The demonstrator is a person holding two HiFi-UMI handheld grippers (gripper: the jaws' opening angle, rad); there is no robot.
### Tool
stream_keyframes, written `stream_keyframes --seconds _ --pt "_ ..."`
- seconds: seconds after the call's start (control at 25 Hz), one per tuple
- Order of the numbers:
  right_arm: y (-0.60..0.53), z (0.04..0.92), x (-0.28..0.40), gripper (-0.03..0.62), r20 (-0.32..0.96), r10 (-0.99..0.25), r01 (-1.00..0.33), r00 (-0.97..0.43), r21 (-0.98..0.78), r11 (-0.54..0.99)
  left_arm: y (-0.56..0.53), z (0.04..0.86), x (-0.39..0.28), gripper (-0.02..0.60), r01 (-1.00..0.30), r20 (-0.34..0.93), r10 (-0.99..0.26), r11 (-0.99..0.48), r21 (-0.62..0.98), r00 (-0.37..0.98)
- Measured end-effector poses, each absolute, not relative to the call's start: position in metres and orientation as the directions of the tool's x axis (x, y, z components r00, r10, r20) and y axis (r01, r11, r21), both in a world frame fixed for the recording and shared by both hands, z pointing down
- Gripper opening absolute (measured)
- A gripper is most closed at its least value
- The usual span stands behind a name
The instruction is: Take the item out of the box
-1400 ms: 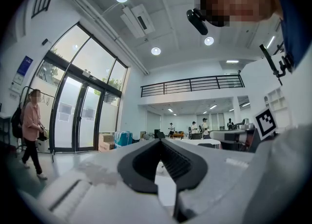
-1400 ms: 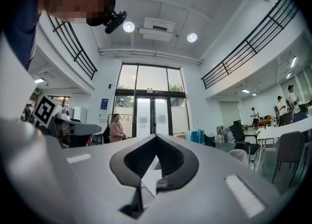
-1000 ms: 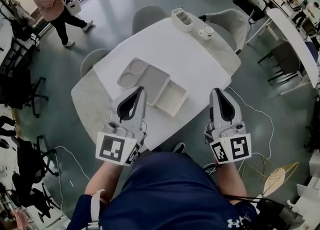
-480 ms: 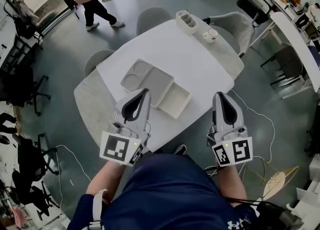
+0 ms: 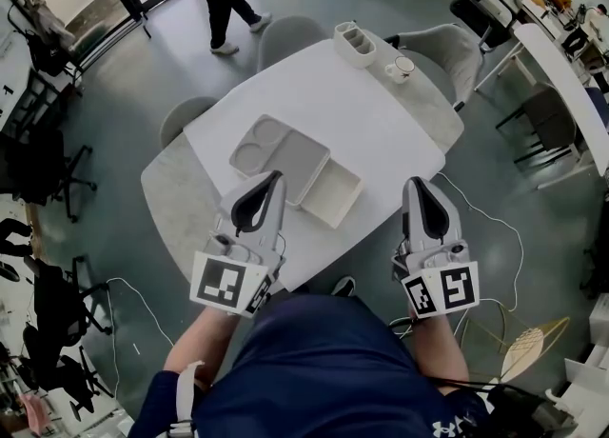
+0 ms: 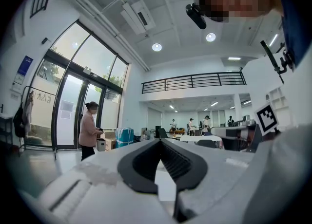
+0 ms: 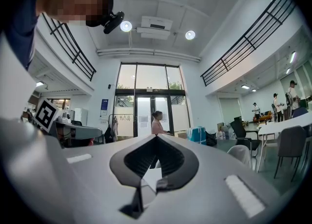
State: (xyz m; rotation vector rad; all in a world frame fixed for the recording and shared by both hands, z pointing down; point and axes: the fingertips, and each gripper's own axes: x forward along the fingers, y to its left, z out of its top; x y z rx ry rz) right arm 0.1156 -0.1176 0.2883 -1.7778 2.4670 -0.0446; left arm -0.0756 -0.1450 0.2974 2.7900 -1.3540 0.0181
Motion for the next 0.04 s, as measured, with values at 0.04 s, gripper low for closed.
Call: stream_keyframes --seconds 0.04 --pt "-0.1163 0.2882 0.115 0.002 -0.064 -0.947 -0.944 -0.314 -0.082 0.319 -0.1437 0.2974 -0.076 0.002 -0.786 0.029 -0.786 -0.617 0.031 0.618"
